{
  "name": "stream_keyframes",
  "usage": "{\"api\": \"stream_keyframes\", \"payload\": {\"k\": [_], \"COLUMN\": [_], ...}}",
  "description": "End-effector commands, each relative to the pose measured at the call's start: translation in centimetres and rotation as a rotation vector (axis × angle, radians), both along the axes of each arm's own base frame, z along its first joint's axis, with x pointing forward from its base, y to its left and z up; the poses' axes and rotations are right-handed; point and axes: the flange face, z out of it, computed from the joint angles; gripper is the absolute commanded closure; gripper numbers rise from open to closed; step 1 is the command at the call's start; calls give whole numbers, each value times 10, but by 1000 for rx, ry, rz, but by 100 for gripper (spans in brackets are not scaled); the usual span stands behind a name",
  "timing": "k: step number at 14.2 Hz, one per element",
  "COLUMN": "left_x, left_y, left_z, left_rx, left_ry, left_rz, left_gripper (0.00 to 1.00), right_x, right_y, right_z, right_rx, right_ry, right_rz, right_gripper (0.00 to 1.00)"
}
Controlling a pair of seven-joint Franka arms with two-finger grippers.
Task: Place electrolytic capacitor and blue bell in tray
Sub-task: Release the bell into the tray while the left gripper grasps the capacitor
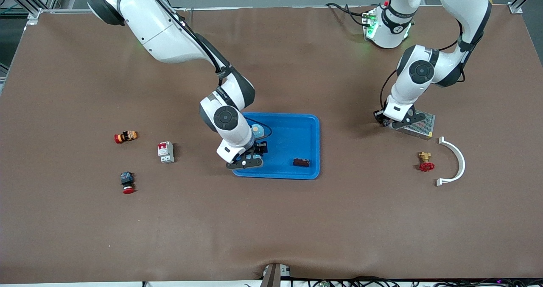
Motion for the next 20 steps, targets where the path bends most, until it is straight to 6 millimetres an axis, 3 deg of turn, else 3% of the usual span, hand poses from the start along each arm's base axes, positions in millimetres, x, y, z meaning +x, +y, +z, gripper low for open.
{"api": "stream_keyframes", "payload": {"k": [1, 5, 7, 14, 16, 20], "left_x": [1, 11, 20, 48, 57, 83], "left_y": [0, -1, -1, -2, -6, -25], "left_z": [-1, 5, 11, 28, 36, 63], "left_rx": [13, 9, 16, 21, 35, 28], "left_ry": [3, -18, -25, -43, -37, 0], "left_rz": [-27, -19, -15, 28, 71, 130], "left_gripper": [100, 100, 100, 100, 100, 100], "right_x": [5, 13, 11, -11, -17, -50], "right_y": [3, -5, -6, -15, -28, -63], "right_z": [2, 16, 41, 163, 207, 288], "right_rx": [-11, -10, -31, -82, -88, -83], "right_ry": [-21, -27, -10, 66, 90, 112], "right_rz": [-6, -7, -2, -10, -25, -20], "right_gripper": [0, 0, 0, 0, 0, 0]}}
